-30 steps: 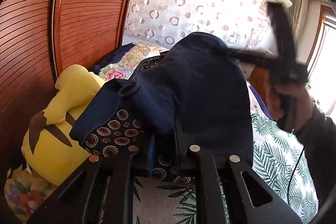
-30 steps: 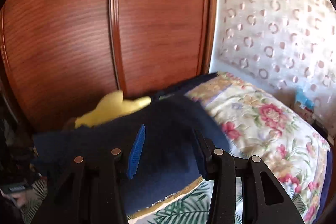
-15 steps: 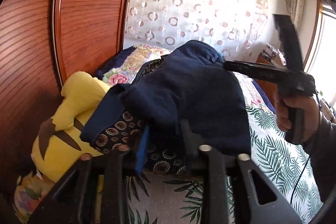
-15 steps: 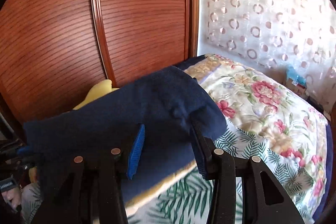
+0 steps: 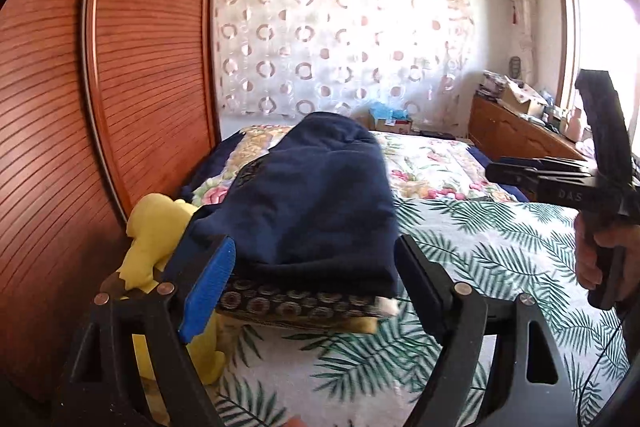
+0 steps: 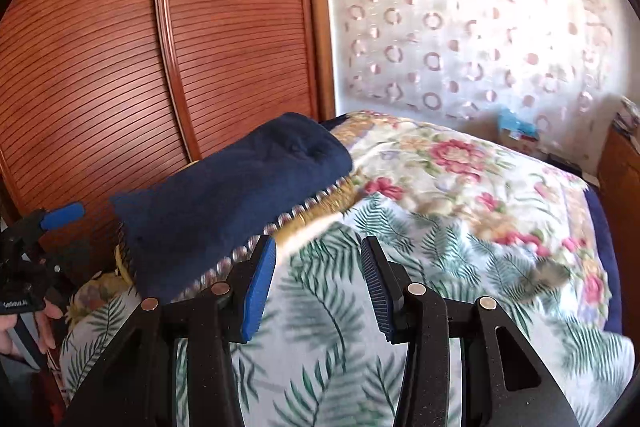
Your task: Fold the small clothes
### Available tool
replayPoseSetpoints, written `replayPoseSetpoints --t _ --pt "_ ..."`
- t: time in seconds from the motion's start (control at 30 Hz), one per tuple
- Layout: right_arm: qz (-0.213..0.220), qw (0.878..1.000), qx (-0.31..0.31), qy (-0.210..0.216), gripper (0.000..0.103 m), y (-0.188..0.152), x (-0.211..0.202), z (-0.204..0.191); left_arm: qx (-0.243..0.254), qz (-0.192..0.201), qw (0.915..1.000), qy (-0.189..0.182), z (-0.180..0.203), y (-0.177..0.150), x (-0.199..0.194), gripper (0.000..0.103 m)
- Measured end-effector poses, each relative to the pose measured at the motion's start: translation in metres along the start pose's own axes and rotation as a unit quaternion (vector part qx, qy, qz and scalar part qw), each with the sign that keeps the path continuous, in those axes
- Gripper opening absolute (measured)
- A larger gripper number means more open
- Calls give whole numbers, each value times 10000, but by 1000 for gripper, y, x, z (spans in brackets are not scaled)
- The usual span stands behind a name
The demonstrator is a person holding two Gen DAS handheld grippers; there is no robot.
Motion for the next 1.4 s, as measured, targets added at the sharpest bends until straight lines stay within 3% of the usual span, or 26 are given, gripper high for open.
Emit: replayPoseSetpoints --t 0.07,0.17,0.3,0.47,0.8,1.4 --pt "13 9999 27 -123 50 -9 -23 -3 61 -2 9999 -111 11 -2 -4 82" --pt "0 9997 123 -217 65 -23 -51 -9 146 -22 9994 -313 30 -7 -9 82" --pt "-77 9987 226 -440 74 -39 -79 -13 274 -67 9984 -496 54 -16 -15 82" --pt "-39 9952 483 -855 75 -56 -123 -15 363 -160 9963 -756 82 -25 -20 82" --pt "77 9839 880 -1553 75 -77 -195 -30 397 -283 9951 -855 124 -37 -31 82" --pt "470 9684 1041 -2218 77 -75 -260 -74 494 207 9928 -1069 161 7 -88 82"
Point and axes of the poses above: each gripper's, at about its wrist camera, not at the fingertips, and x roughly the way its jaws point, z to its right, y to its top, the point moved 7 cm from there along x, roughly the way its jaws point, and after that the axes turned 11 degrees about -x, right-handed, at the moved point
